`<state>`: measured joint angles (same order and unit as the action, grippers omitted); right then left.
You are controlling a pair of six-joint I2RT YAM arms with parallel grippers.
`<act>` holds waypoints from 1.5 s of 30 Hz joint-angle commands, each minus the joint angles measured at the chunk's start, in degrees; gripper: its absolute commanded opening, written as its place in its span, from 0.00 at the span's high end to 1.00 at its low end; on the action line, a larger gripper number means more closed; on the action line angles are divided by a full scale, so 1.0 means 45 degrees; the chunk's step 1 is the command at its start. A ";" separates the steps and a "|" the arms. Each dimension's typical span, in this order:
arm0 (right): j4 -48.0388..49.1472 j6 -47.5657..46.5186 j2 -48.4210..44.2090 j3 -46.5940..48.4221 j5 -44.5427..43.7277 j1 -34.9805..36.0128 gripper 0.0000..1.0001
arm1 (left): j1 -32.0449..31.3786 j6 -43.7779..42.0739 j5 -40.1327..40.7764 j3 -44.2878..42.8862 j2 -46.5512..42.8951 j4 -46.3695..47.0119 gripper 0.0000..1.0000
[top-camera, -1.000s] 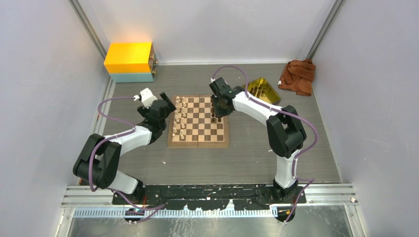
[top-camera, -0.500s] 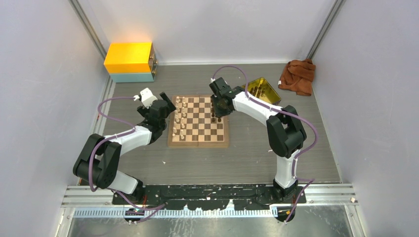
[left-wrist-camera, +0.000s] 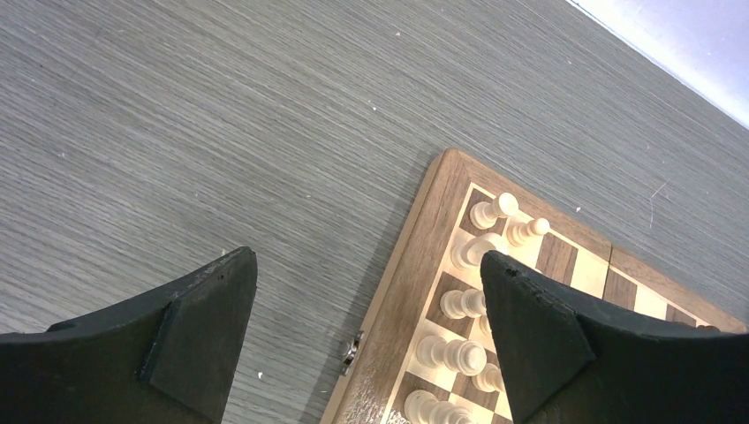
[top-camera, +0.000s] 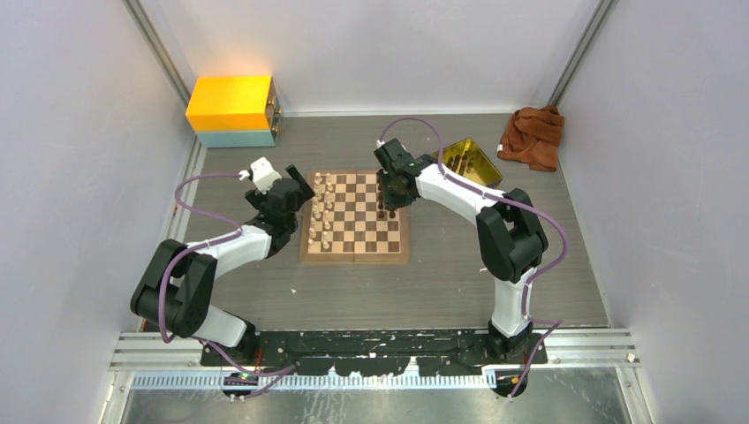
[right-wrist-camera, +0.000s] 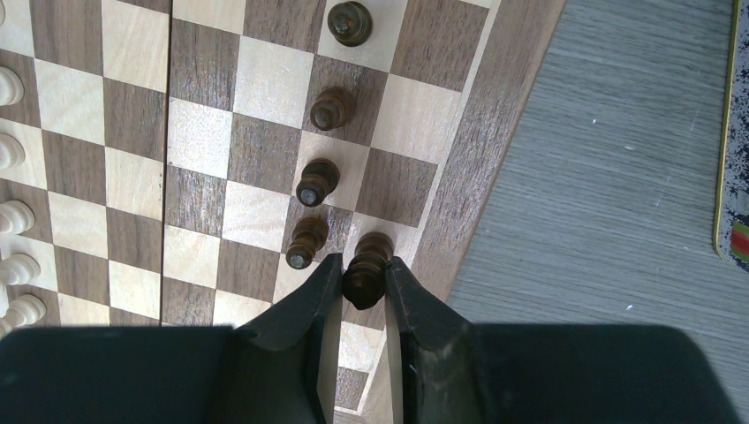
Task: Set up the chess pieces on the board
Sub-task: Place the chess piece on the chessboard.
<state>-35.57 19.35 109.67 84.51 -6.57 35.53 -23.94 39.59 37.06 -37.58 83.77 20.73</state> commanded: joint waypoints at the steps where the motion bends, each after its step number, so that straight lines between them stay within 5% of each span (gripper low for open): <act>1: 0.0110 -0.0082 -0.0434 -0.0174 -0.0149 0.0086 0.81 | -0.0070 -0.0146 0.0476 -0.0202 -0.0019 0.0627 0.03; 27: 0.0080 -0.0081 -0.0849 -0.0331 -0.0220 0.0109 0.60 | -0.0128 -0.0088 0.0534 -0.0163 -0.0186 0.0512 0.02; 45: -0.0935 -0.0453 -0.1614 0.1332 -0.0571 0.0349 0.59 | -0.0148 -0.0068 0.0610 -0.0146 -0.0349 0.0471 0.02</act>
<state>-39.03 18.13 107.24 86.59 -7.84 36.62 -24.34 39.62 37.36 -37.58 83.77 20.71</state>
